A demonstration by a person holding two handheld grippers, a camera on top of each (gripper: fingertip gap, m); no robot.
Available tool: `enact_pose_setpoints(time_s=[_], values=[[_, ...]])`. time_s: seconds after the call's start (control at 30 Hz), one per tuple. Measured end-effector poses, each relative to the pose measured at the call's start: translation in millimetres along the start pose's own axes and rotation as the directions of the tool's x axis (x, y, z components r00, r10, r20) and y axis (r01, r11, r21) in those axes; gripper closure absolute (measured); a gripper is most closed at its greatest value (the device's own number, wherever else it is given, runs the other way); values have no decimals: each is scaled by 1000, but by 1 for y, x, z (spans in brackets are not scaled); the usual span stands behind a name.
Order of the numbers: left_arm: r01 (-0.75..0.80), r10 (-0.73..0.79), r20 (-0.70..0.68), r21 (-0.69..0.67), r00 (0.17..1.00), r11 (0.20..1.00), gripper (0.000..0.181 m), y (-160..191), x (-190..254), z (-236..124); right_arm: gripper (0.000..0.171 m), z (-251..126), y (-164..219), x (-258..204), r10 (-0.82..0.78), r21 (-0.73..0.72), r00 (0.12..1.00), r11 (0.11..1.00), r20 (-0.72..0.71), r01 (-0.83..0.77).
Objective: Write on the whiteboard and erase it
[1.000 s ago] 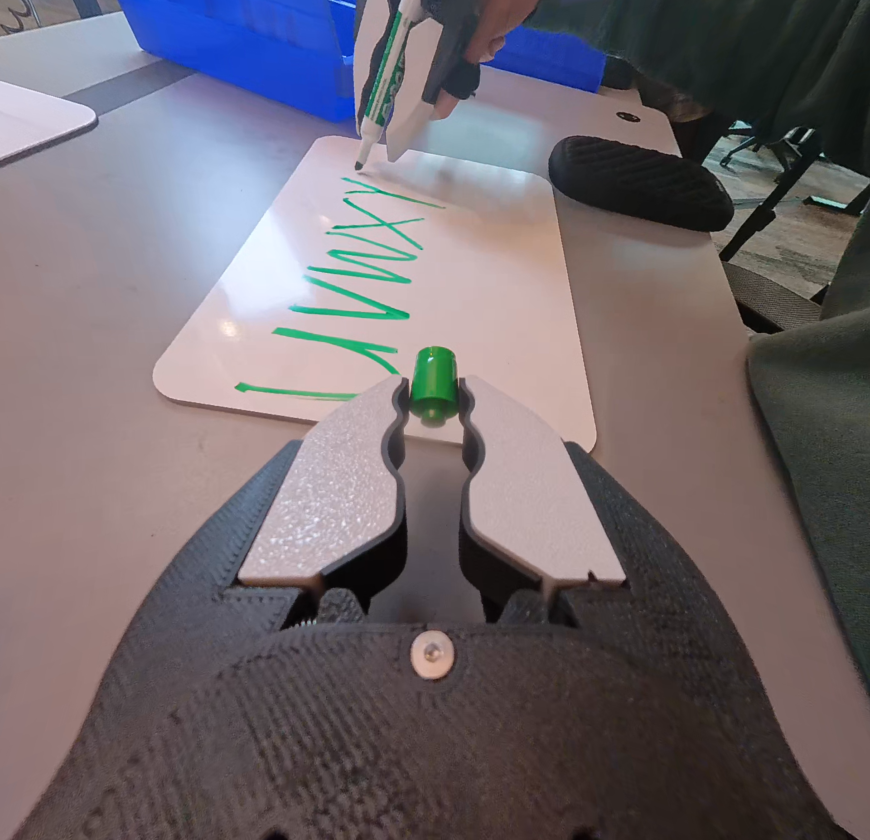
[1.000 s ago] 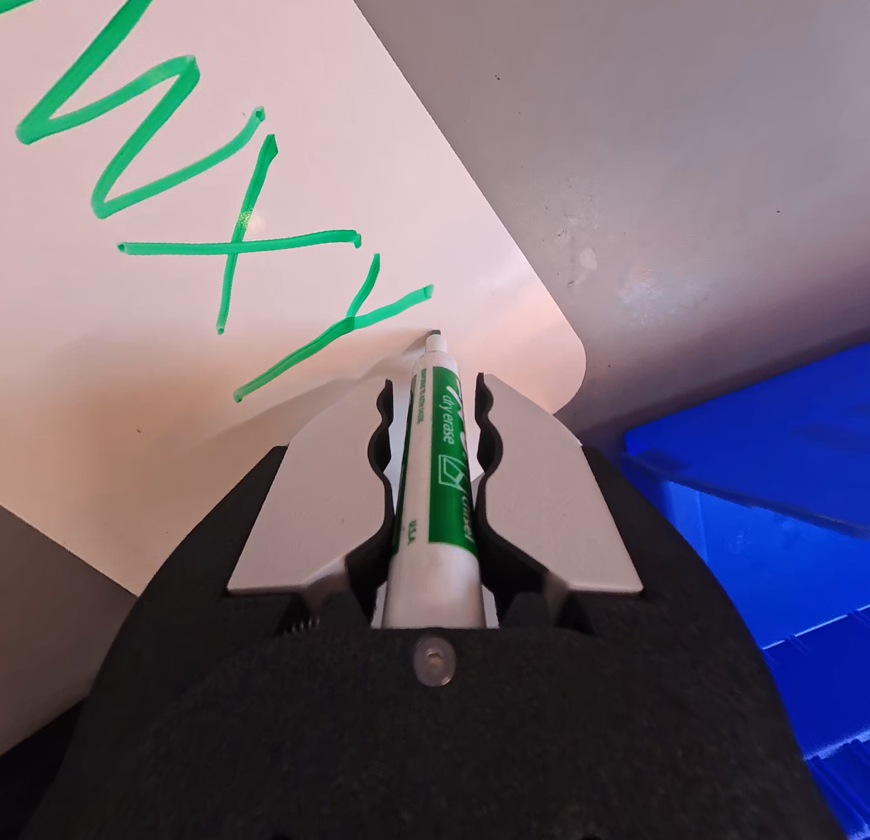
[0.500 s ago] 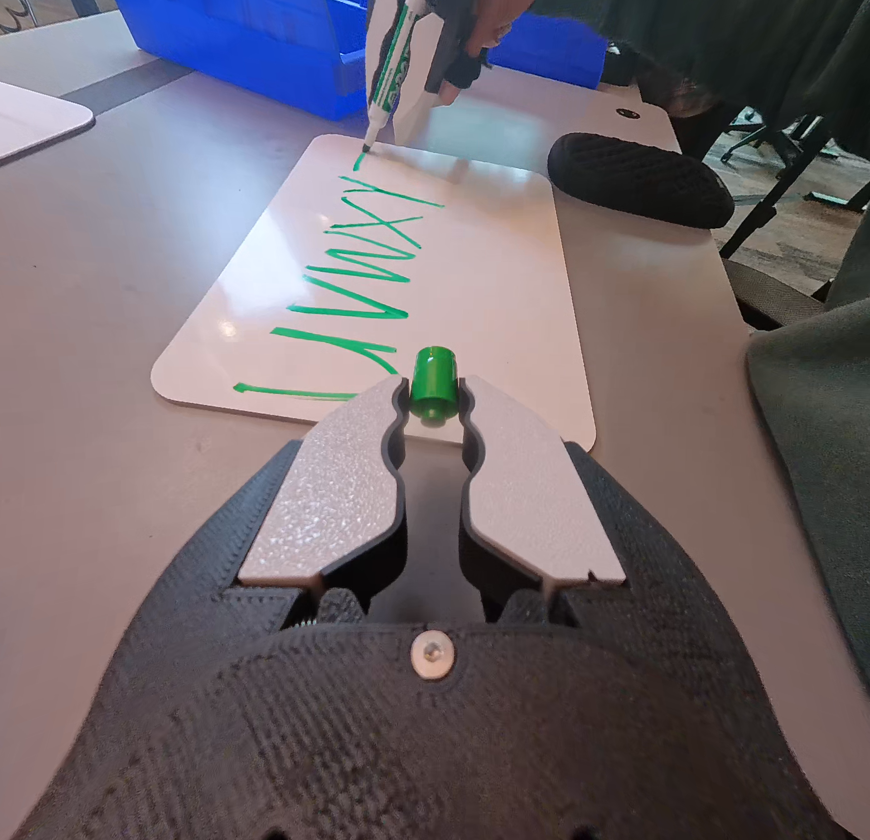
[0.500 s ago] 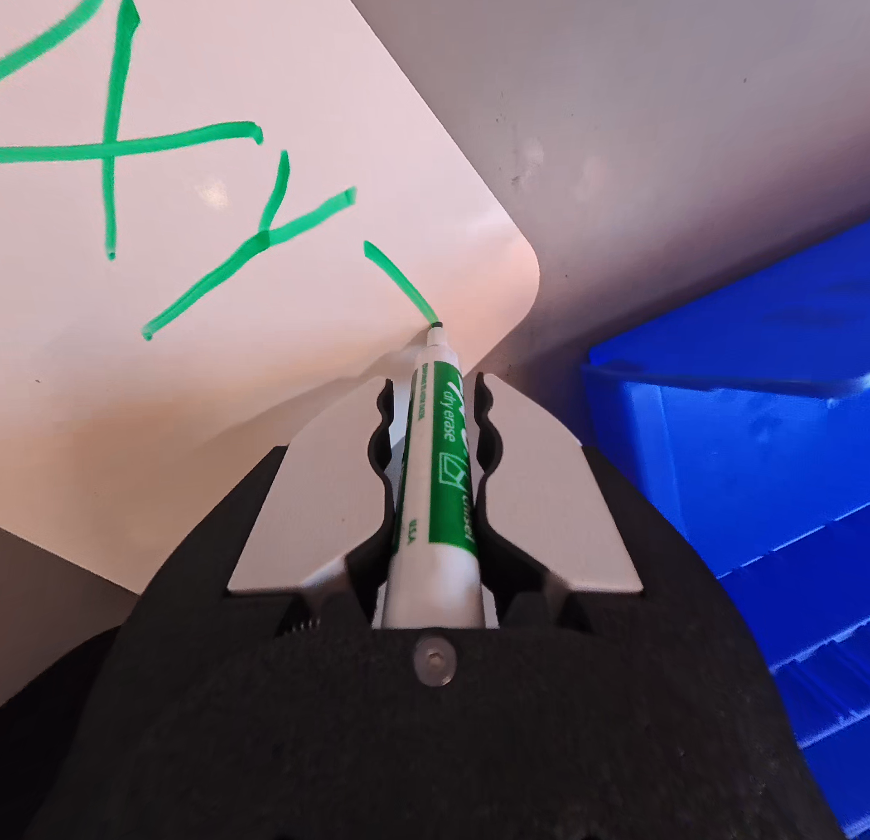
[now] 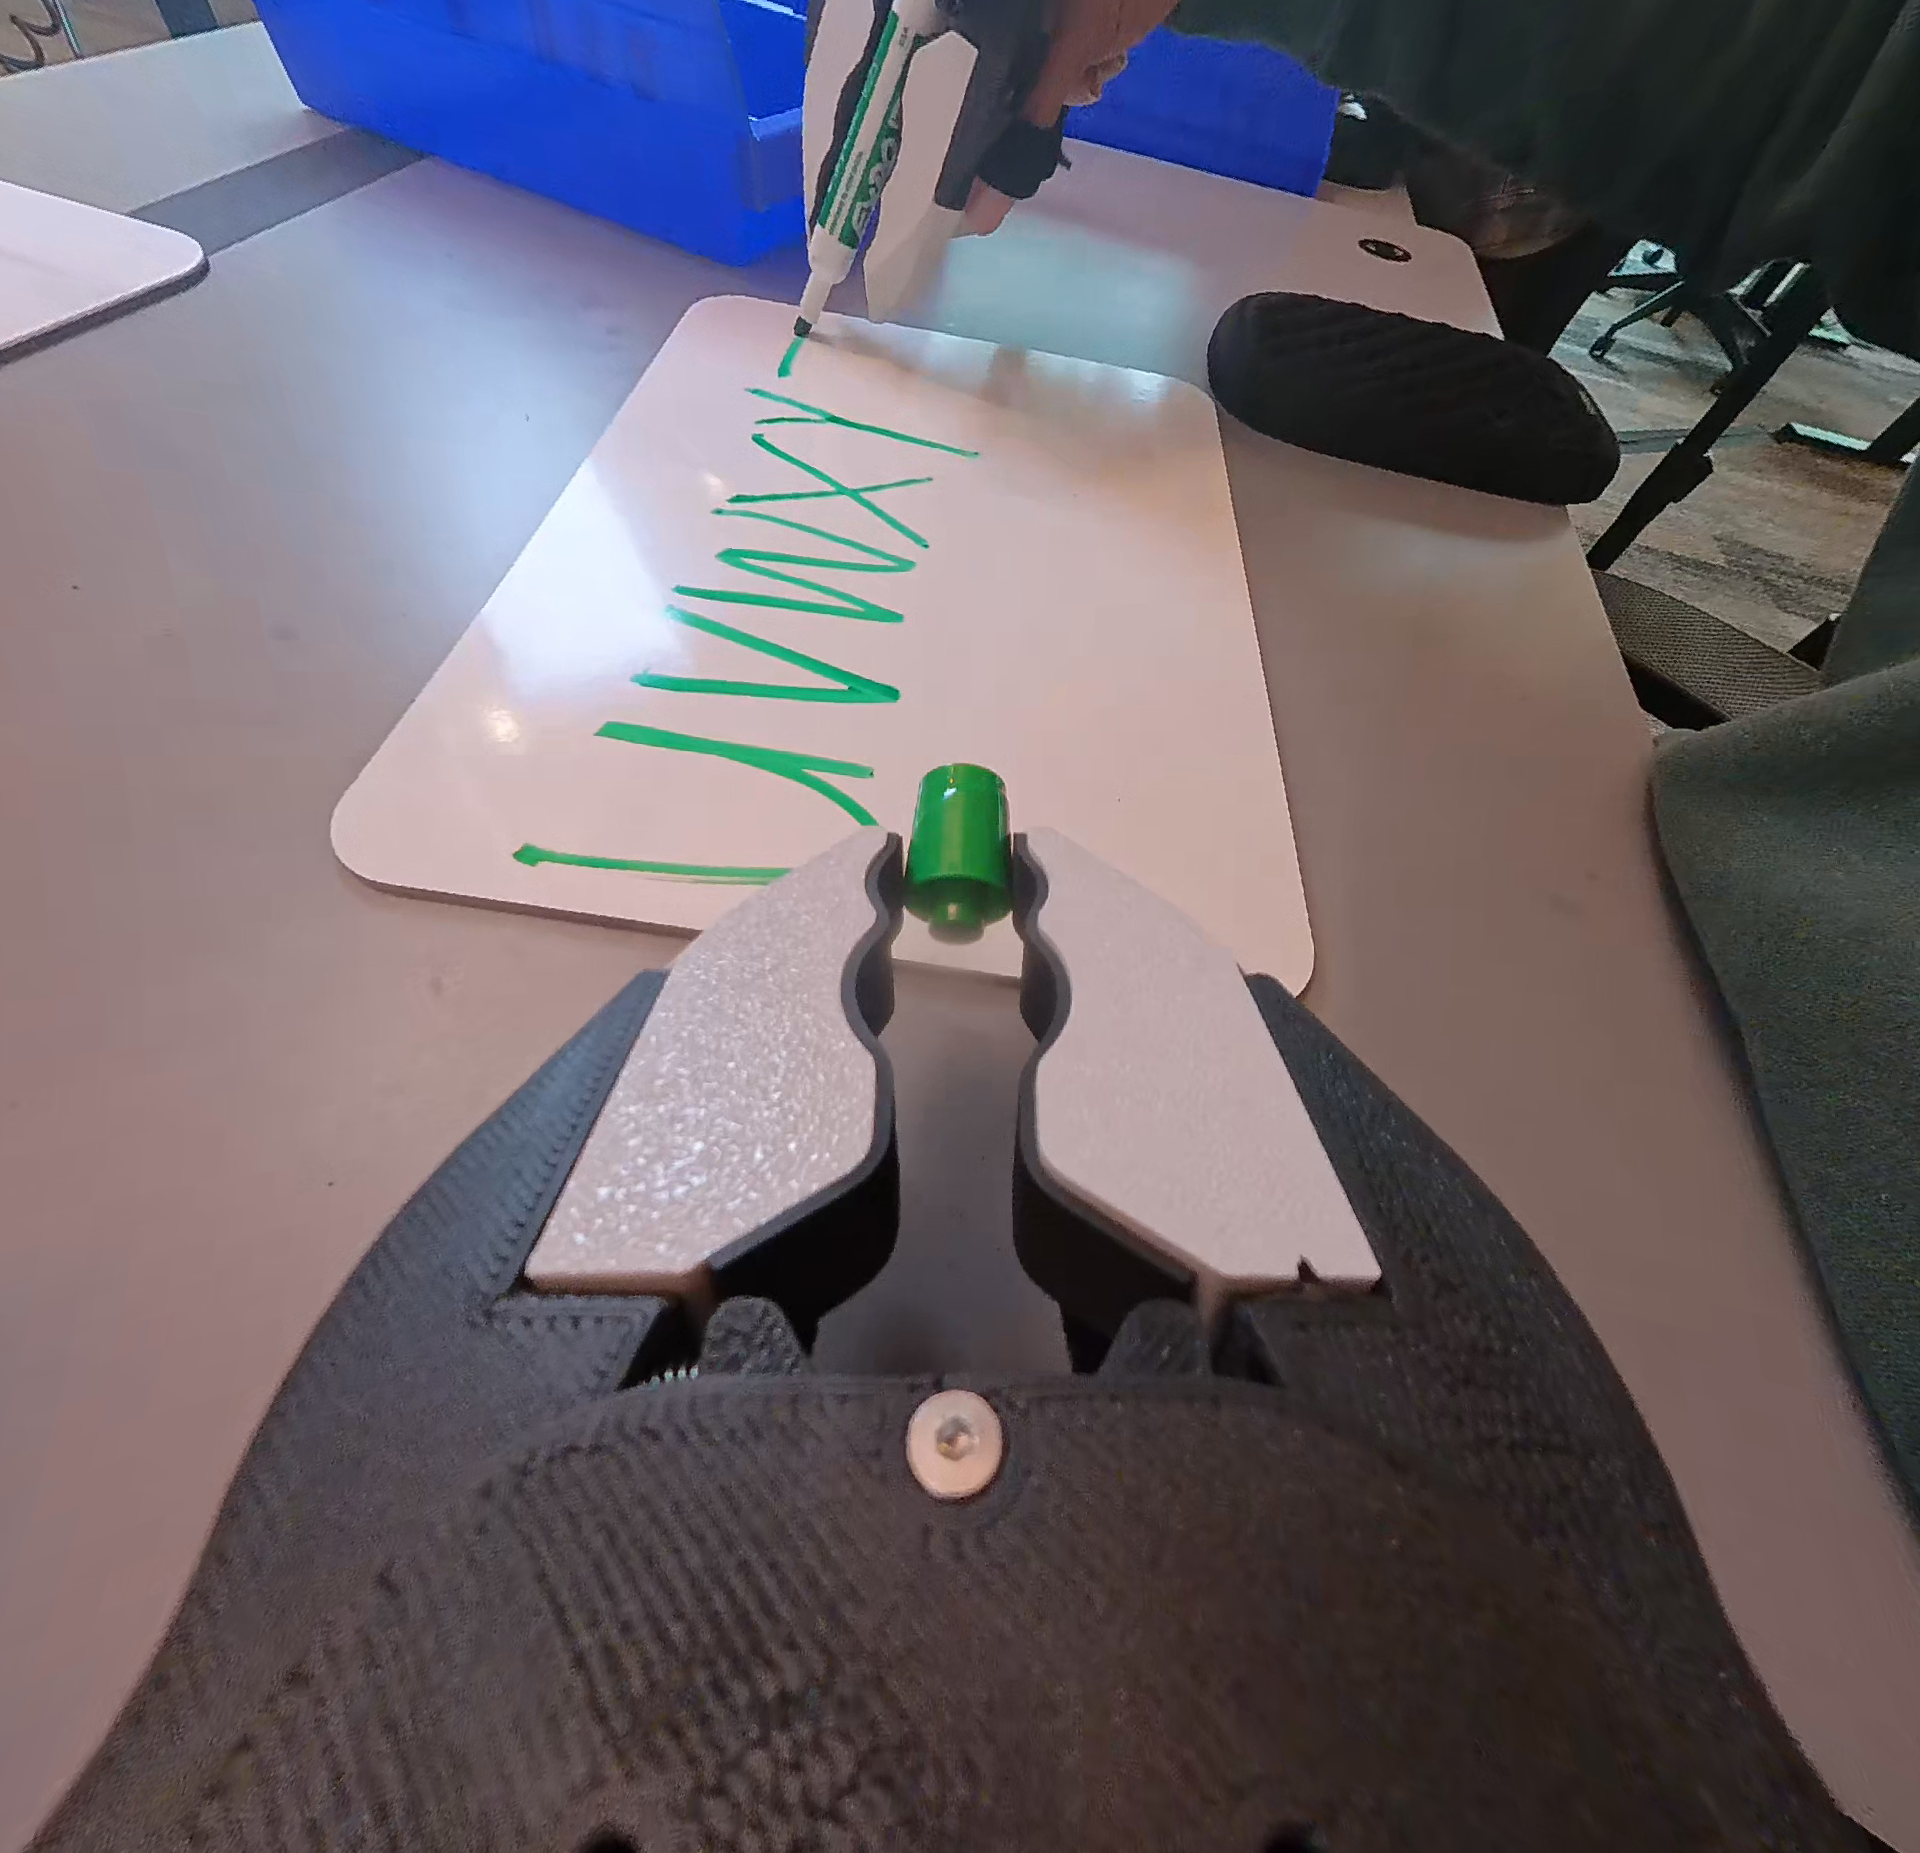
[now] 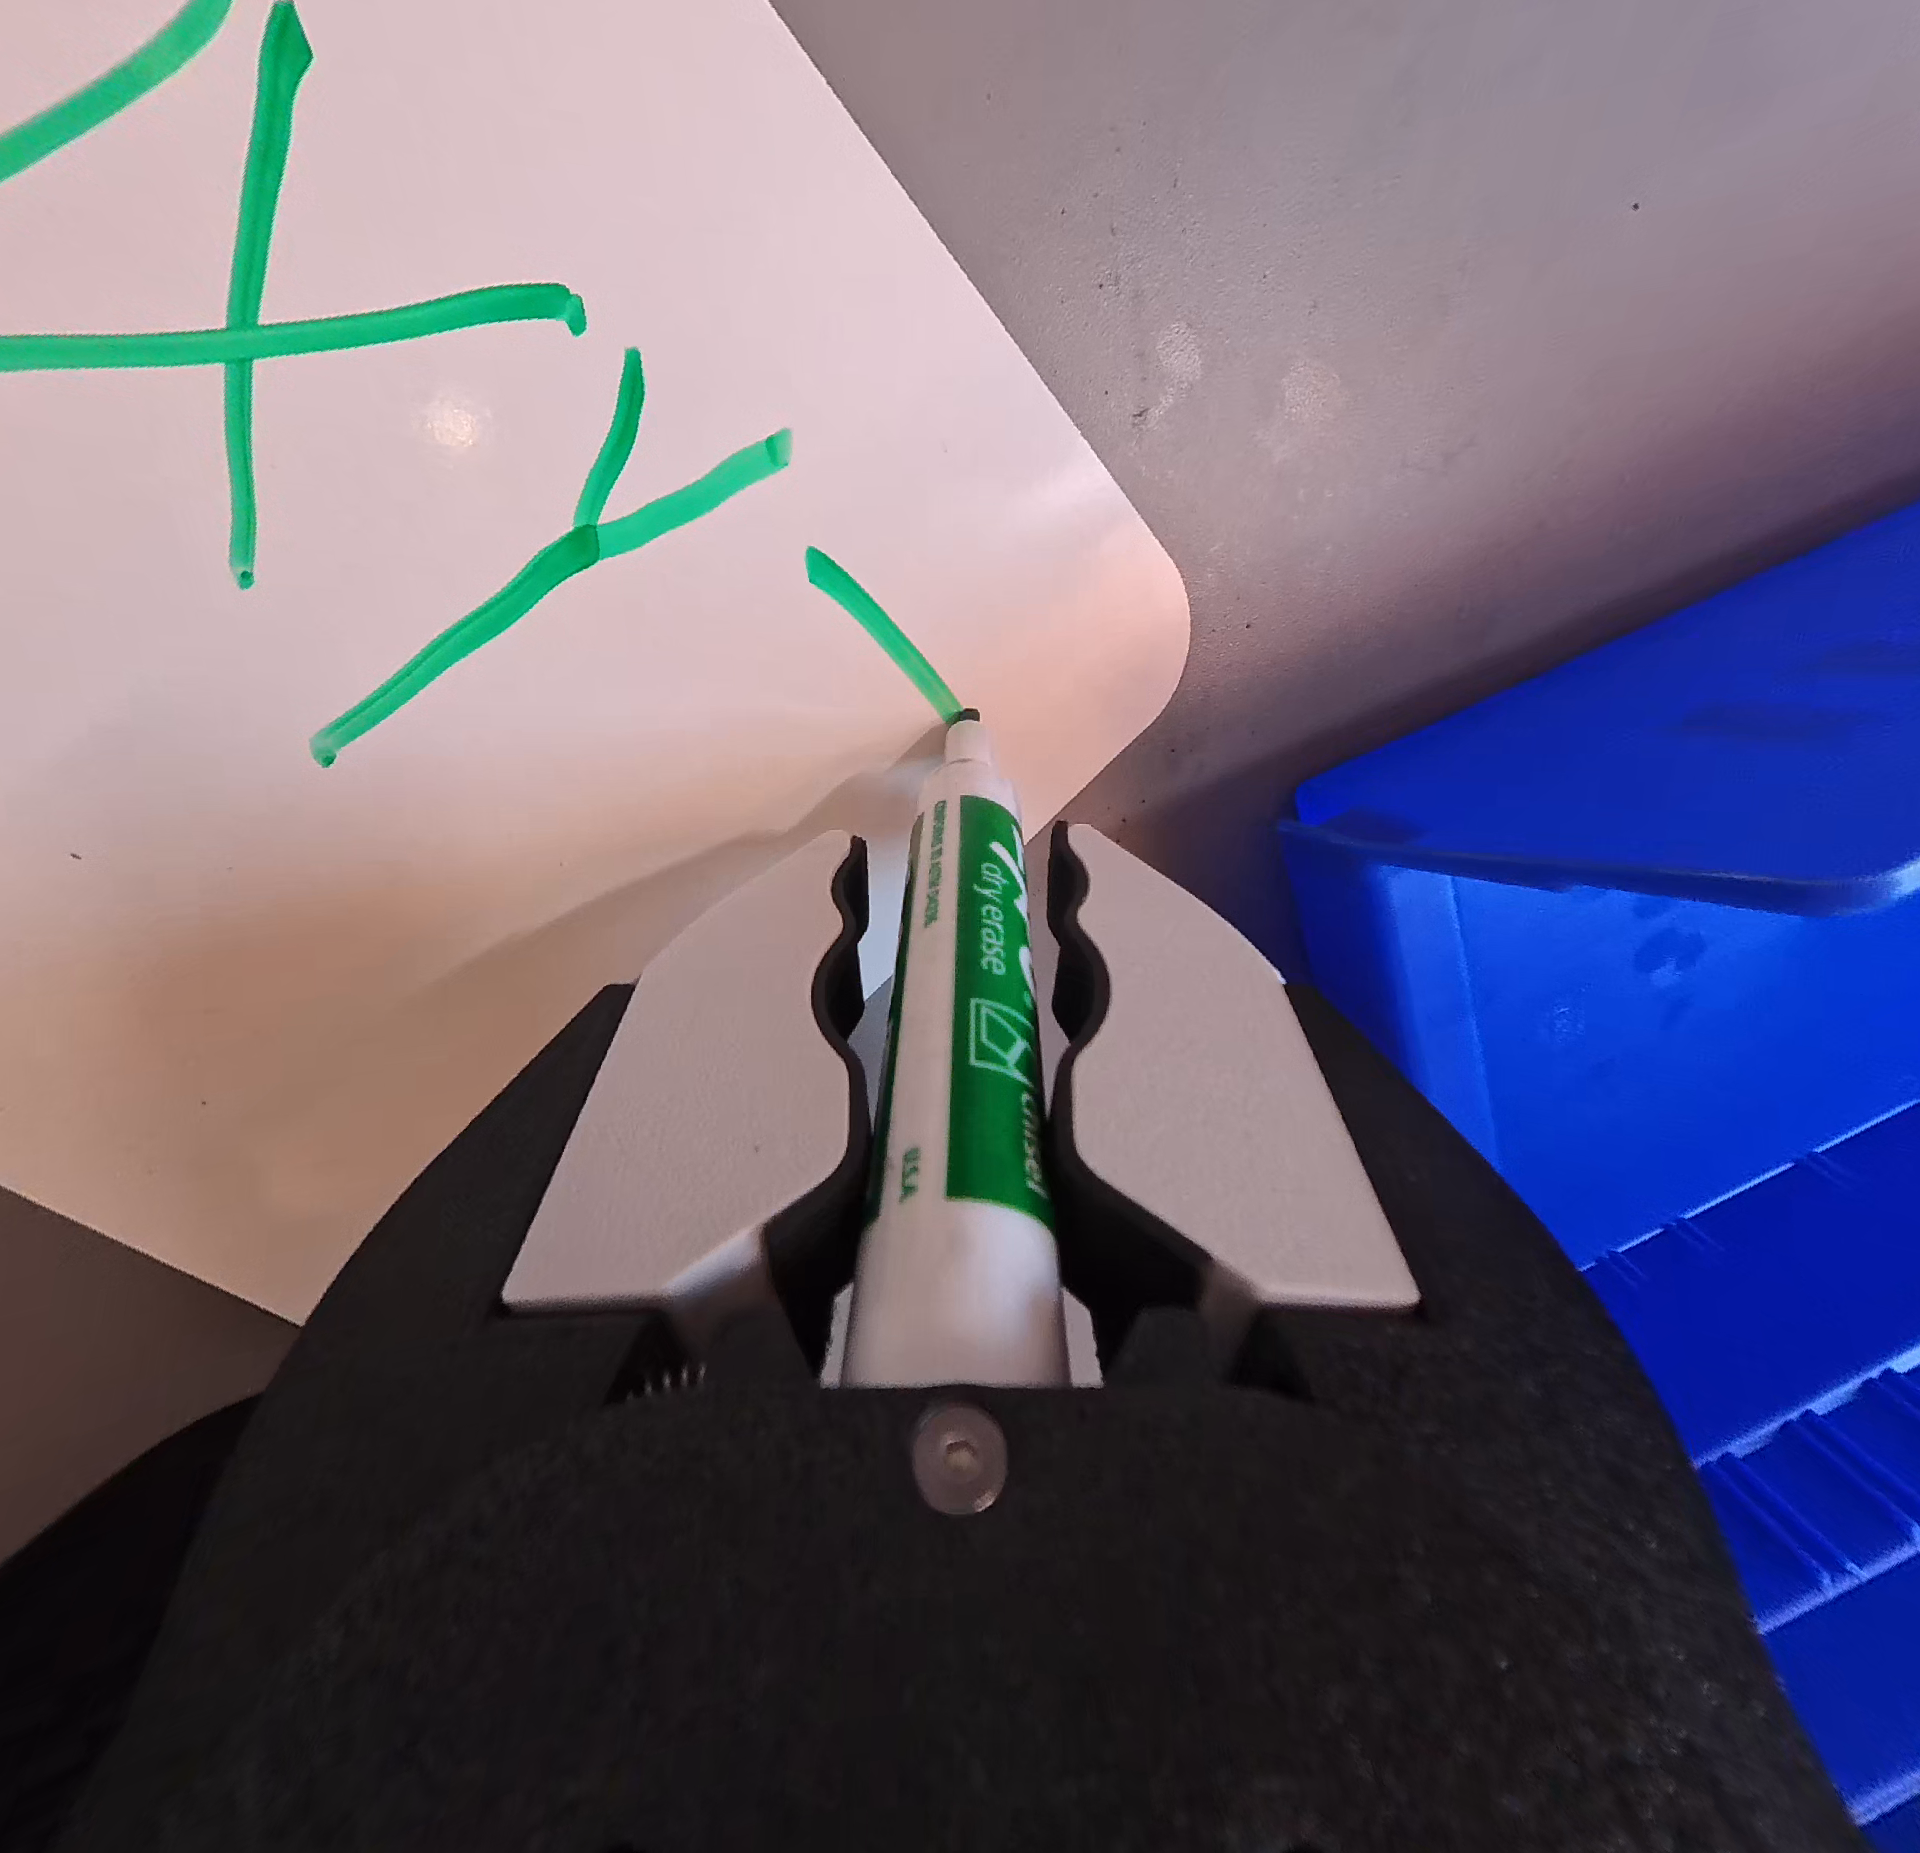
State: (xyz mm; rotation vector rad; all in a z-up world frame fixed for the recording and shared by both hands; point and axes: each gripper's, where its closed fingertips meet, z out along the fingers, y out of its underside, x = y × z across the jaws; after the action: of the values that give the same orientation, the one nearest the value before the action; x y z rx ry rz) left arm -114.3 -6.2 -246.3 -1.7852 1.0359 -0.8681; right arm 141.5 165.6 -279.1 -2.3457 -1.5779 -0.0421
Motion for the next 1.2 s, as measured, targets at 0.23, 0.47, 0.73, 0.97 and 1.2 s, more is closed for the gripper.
enact_pose_setpoints(time_s=[0.23, 0.47, 0.73, 0.97, 1.2], values=[[-1, 1, 1, -1, 1000, 1000, 162, 0, 0, 0, 137, 0, 0, -1, -1, 0, 1000, 1000, -3, 1], [1, -1, 1, -1, 1000, 1000, 162, 0, -1, 0, 137, -8, -6, -43, -55, 3, 995, 998, 83, 55], [-10, 10, 3, -7, 1000, 1000, 162, 1, 0, 0, 137, -14, -12, -80, -142, 8, 984, 990, 108, 142], [-9, 9, 5, -5, 1000, 1000, 162, 1, -1, 0, 137, -18, 29, -49, -25, -33, 998, 999, 54, 27], [6, -6, 3, 5, 1000, 1000, 162, 0, -2, 0, 137, -35, 20, -45, 80, 155, 996, 984, 50, -87]])
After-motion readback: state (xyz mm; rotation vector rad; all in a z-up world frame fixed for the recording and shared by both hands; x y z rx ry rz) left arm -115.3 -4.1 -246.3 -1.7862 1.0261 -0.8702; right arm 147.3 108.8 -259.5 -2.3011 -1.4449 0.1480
